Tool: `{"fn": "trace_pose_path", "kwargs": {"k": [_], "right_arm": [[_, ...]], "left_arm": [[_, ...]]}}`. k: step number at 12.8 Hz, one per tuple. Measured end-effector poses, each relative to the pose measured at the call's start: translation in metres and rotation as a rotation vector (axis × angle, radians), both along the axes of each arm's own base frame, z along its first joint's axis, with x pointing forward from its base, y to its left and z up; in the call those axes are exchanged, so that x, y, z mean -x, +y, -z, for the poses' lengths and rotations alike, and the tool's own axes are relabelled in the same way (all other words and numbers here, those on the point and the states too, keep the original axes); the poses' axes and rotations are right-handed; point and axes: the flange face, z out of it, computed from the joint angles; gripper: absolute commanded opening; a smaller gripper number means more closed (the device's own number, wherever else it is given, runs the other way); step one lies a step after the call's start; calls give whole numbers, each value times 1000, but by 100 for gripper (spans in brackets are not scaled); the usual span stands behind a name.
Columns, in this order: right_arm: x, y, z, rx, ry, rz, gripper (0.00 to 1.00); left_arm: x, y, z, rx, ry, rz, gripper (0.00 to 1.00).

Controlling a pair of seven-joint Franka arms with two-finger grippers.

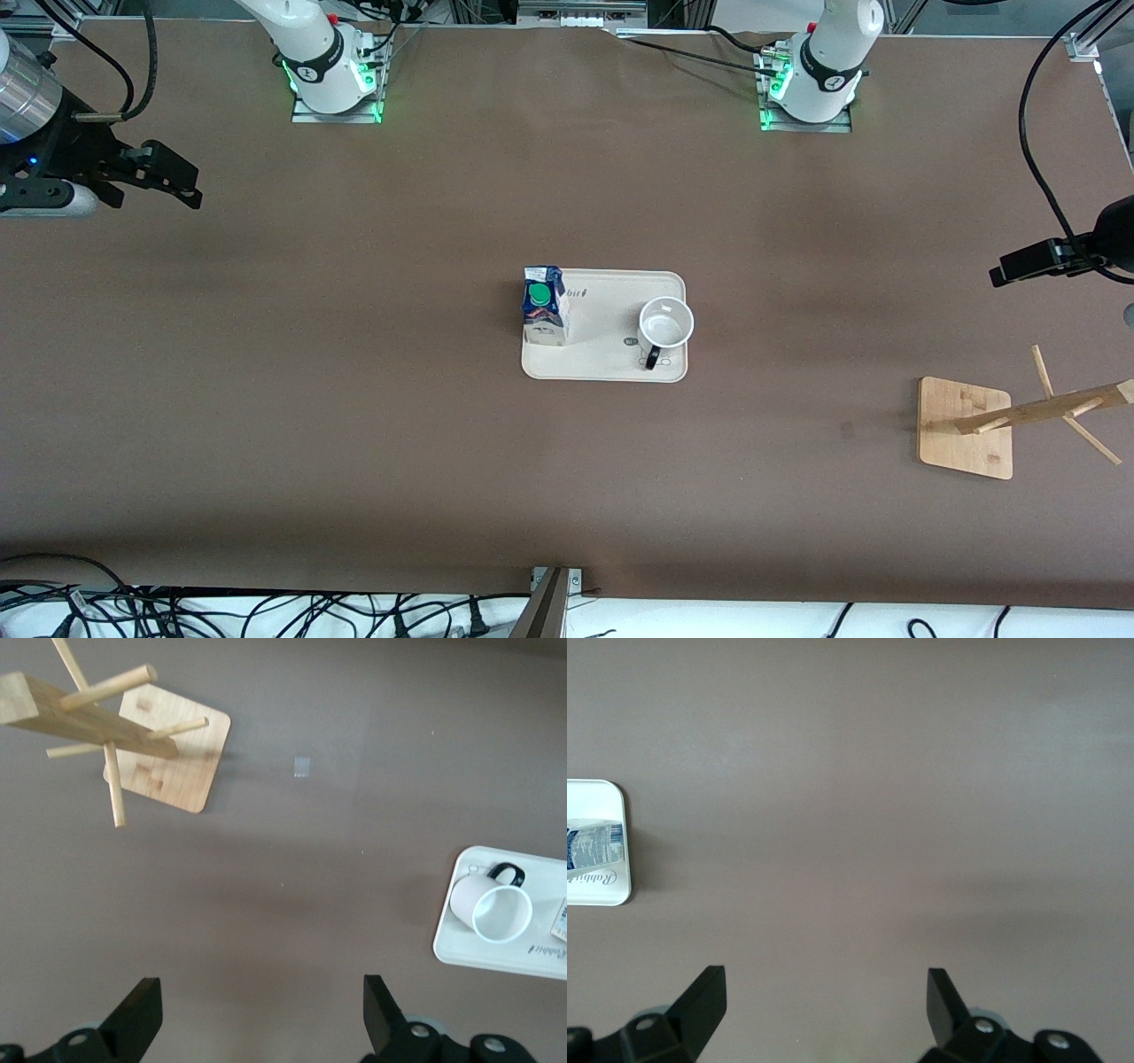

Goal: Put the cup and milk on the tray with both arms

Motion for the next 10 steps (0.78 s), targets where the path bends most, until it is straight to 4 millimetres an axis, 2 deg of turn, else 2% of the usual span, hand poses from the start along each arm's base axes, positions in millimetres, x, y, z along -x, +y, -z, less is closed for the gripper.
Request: {"fn": "trace_pose_path", "kwargs": {"k": [4,6,10], "right_arm": [[0,0,0,0,0,0,100],[0,0,0,0,0,0,100],[0,0,0,0,0,0,100]], "left_arm": [[21,-30,-19,-42,-31,33,100],[29,-24,-26,-43,-24,23,100],[30,-17,-21,-44,-4,13,100]]}}
